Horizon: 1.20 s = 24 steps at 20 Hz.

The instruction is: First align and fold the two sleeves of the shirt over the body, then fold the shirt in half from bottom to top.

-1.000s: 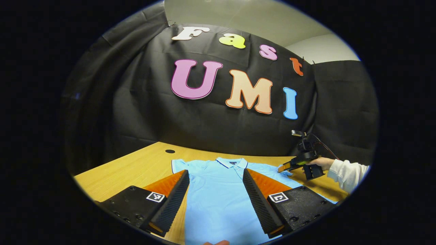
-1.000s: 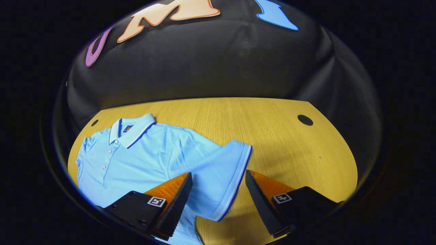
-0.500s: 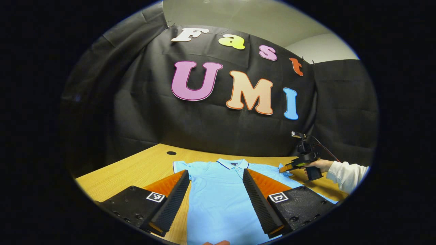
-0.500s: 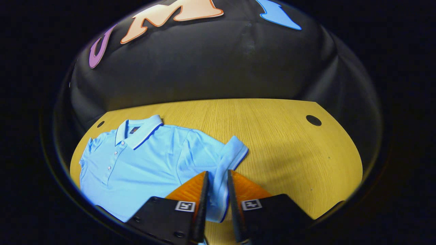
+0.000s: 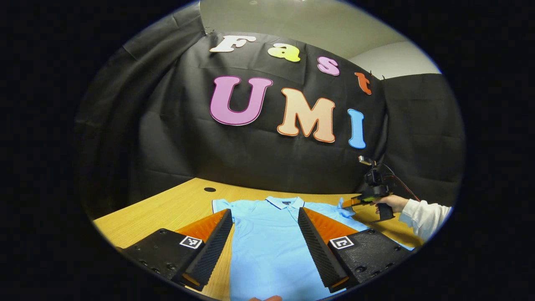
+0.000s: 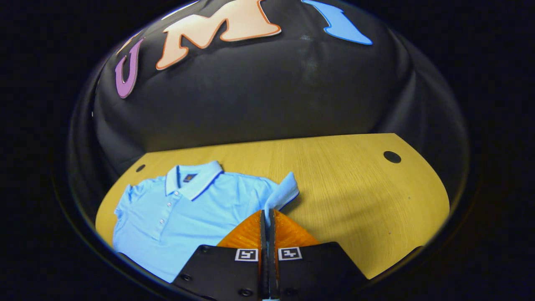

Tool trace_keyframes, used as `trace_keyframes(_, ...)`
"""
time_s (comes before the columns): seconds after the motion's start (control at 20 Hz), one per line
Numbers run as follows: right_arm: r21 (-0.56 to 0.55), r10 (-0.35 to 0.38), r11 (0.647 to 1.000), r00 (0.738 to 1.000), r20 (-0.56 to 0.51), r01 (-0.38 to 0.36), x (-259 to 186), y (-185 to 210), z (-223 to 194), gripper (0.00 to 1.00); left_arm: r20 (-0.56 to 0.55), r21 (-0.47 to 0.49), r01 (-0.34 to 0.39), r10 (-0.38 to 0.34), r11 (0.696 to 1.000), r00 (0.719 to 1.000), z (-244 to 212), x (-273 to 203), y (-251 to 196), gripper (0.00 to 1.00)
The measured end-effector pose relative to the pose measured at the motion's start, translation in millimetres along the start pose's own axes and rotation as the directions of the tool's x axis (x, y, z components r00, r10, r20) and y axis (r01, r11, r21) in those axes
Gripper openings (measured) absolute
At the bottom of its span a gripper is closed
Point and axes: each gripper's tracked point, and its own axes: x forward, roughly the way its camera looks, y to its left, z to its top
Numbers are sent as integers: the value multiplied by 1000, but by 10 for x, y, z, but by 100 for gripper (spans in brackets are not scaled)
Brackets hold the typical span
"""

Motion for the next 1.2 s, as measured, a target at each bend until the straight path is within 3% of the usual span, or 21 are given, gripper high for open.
trace_keyframes(0.2, 102, 185, 976, 979, 81, -192, -134, 662, 226, 3, 1, -32, 11, -11, 999, 1000, 19, 7, 15, 94)
trace_keyframes(0.35, 124, 284, 949, 956, 66, -290, -103, 1063, 75, 2, 6, -41, 0, 1, 999, 1000, 55, -3, 70, 94)
trace_keyframes(0.65, 129, 351, 929, 936, -6, -347, 37, 1519, -237, 3, 8, -46, -4, 5, 999, 1000, 61, -23, 92, 94)
trace_keyframes(0.75, 115, 348, 931, 937, -5, -345, 102, 1569, -301, 3, 4, -47, -2, 2, 999, 1000, 49, -21, 84, 94)
trace_keyframes(0.8, 101, 344, 934, 939, -9, -342, 94, 1556, -320, 8, 2, -49, -1, 1, 999, 1000, 45, -19, 89, 94)
trace_keyframes(0.9, 101, 374, 923, 927, -17, -371, 61, 1633, -387, 5, -2, -50, -10, 10, 999, 1000, 33, -1, 139, 94)
trace_keyframes(1.1, 80, 454, 890, 889, -50, -450, -137, 1768, -512, 53, -26, -47, -44, 42, 998, 999, -64, 18, 311, 94)
trace_keyframes(1.2, 10, 462, 887, 886, -44, -462, -308, 1764, -524, 82, -42, -45, -66, 65, 997, 997, -121, 67, 441, 94)
